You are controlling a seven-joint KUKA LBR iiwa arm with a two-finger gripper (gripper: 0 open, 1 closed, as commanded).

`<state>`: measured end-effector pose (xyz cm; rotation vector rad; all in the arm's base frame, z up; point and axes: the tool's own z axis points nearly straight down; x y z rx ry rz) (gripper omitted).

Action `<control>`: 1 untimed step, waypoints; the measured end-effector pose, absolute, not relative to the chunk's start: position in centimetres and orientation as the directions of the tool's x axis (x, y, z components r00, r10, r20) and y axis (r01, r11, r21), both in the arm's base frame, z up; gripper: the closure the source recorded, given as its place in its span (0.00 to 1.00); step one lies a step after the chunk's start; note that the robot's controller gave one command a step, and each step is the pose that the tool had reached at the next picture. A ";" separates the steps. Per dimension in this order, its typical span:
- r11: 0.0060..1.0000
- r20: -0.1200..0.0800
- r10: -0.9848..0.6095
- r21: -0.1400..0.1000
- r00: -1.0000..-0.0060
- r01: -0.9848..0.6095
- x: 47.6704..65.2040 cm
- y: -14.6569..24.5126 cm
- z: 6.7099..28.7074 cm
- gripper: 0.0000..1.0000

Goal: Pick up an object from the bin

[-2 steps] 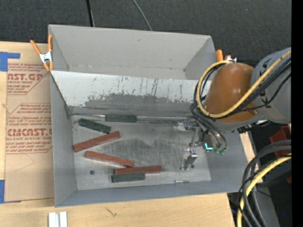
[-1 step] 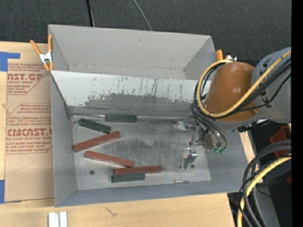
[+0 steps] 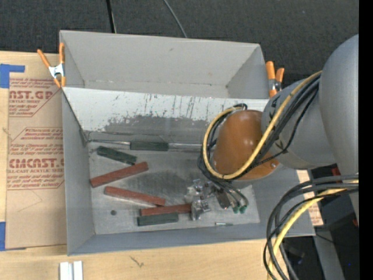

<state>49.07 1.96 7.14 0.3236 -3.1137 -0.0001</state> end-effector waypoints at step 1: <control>0.979 0.010 -0.206 0.001 -0.979 -0.206 49.1 2.0 7.1 1.00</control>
Offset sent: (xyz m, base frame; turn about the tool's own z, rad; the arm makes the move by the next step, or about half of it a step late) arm -0.0051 -0.0097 0.1218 -0.0911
